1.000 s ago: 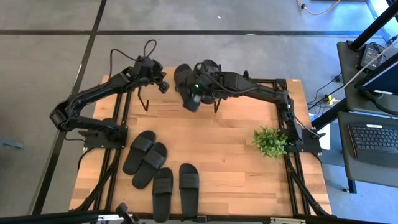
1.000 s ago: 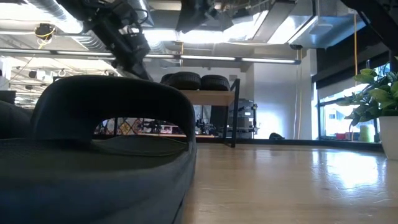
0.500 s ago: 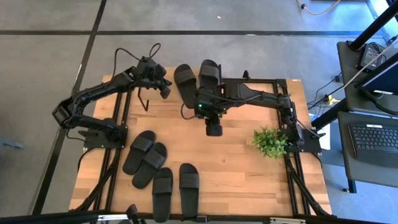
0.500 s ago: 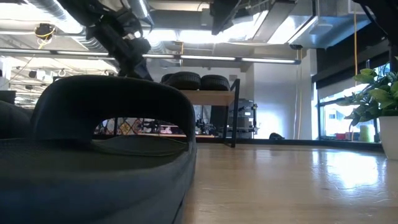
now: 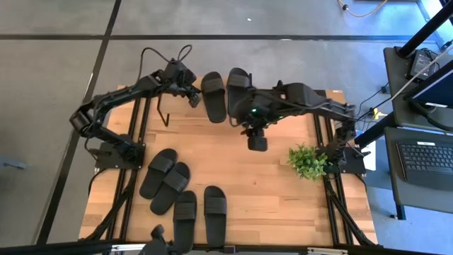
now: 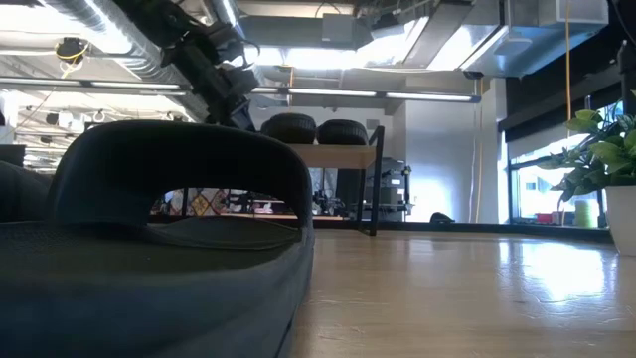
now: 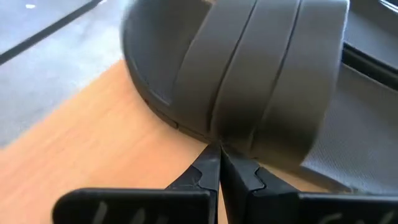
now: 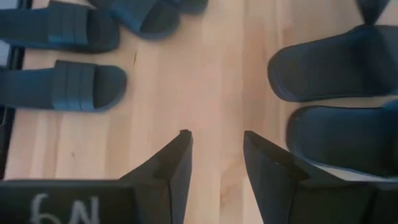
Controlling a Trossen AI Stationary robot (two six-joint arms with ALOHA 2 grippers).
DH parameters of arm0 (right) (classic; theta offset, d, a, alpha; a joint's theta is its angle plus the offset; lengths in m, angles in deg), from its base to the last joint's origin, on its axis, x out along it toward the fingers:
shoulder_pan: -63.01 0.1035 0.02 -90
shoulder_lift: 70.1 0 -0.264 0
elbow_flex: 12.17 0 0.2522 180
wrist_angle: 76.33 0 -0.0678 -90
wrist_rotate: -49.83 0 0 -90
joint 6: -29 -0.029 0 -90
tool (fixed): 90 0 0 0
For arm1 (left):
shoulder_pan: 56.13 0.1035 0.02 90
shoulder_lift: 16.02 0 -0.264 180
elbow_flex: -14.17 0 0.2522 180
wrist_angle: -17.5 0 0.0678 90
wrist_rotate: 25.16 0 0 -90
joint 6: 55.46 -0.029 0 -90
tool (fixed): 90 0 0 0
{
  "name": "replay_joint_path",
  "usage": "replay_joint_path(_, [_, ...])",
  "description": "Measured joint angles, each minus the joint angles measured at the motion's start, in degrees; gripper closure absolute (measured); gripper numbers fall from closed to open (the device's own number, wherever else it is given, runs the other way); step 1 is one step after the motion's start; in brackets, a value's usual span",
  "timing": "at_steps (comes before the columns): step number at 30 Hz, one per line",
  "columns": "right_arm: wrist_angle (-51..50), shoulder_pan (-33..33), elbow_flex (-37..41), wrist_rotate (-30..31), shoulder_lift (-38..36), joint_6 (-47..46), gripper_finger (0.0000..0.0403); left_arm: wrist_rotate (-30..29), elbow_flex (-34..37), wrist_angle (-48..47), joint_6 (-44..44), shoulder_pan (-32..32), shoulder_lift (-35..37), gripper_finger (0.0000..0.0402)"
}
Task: Pick and place slides into the shelf
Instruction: Put the black slipper on the shelf
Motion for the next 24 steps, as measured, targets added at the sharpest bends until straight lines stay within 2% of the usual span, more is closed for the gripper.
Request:
replay_joint_path(5, [1.11,0.66,1.17,5.52,-3.93,-1.45,0.0257,-0.47,-1.63,-0.24,-0.2,0.0,-1.77,0.0398])
replay_joint_path(8, [6.04,1.46,7.37,6.9,-8.86,-1.56,0.0257,-0.71,-2.2,-0.19,-0.22,0.0,-2.35,0.0398])
replay_joint_path(15, [30.39,1.77,37.89,6.71,-30.52,-3.23,0.0257,-1.17,-2.2,-0.14,-0.24,0.16,-2.38,0.0398])
replay_joint_path(19, [48.13,1.82,54.27,6.5,-43.7,-4.14,0.0257,-1.15,-2.2,-0.41,-0.24,0.13,-2.38,0.0398])
replay_joint_path(24, [66.28,1.77,73.25,5.45,-55.93,-5.96,0.0257,-1.16,-2.2,-4.87,-0.25,0.15,-2.18,0.0398])
